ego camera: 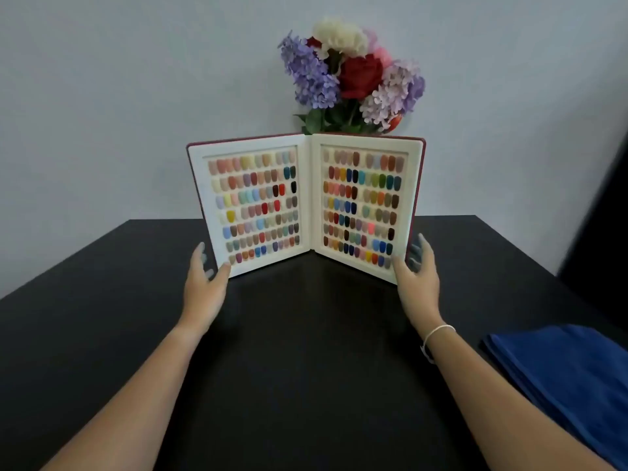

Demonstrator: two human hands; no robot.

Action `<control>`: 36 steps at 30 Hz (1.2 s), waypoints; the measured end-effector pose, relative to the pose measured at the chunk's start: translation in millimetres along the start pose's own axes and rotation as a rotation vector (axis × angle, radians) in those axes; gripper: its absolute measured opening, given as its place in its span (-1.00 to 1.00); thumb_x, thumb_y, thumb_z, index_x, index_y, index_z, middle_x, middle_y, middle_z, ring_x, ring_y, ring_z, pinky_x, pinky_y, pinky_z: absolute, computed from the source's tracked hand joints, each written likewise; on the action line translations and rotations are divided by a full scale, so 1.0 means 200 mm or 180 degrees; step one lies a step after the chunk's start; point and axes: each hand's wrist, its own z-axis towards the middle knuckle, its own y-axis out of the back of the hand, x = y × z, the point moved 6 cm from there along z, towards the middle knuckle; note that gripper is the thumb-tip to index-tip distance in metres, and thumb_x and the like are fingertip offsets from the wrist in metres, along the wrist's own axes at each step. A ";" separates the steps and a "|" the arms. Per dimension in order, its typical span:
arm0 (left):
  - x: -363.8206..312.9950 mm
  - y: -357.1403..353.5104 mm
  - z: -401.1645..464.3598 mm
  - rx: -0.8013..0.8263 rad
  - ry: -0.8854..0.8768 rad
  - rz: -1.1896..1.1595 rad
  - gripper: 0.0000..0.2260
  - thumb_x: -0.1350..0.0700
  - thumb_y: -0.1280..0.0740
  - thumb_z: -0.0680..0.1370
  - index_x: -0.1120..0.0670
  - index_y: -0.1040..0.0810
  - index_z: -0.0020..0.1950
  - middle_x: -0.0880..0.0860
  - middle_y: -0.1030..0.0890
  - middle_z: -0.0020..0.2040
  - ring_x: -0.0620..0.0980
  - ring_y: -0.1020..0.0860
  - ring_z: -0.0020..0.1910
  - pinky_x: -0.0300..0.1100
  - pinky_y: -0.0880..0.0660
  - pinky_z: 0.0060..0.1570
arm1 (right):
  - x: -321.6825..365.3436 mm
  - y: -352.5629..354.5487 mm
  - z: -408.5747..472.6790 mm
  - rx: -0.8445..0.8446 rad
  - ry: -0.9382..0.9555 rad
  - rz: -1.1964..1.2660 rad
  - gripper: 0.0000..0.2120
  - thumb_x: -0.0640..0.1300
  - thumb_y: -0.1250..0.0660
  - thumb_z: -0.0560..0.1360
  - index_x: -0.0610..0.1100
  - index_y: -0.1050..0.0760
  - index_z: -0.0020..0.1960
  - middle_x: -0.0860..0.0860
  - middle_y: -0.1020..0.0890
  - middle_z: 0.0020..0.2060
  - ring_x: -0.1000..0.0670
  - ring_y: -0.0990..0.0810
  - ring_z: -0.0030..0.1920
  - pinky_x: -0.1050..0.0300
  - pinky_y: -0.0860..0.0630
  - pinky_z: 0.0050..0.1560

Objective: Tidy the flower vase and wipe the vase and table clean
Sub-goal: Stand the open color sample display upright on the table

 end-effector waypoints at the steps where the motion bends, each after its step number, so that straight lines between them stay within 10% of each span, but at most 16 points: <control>1: 0.00 -0.01 0.02 -0.0012 0.0001 -0.0055 -0.47 0.08 -0.24 0.54 -0.07 -0.11 0.45 0.03 -0.32 0.43 -0.05 -0.41 0.26 -0.13 -0.36 0.16 | -0.01 -0.02 0.01 0.0100 -0.0085 0.0016 -0.43 -0.15 -0.31 0.47 0.04 -0.15 0.39 -0.01 -0.39 0.32 -0.03 -0.41 0.26 -0.04 -0.47 0.13; 21: 0.10 0.05 0.25 -0.0040 -0.0091 0.0030 -0.71 0.23 -0.22 0.54 0.04 -0.43 0.24 -0.02 -0.54 0.13 -0.11 -0.49 0.08 -0.22 -0.43 -0.01 | -0.09 -0.11 0.04 0.0187 -0.0220 -0.0755 -0.61 -0.31 -0.27 0.47 -0.08 -0.34 0.26 -0.07 -0.52 0.18 -0.05 -0.48 0.18 0.03 -0.48 0.03; 36: 0.31 0.79 0.47 -0.0953 0.0149 0.0350 -0.68 0.26 -0.22 0.53 0.07 -0.43 0.27 0.11 -0.55 0.21 -0.09 -0.47 0.07 -0.19 -0.40 0.01 | -0.05 -1.03 -0.03 0.0863 -0.0028 -0.0425 -0.63 -0.34 -0.26 0.47 -0.07 -0.39 0.23 -0.05 -0.54 0.15 -0.03 -0.49 0.15 0.07 -0.44 0.09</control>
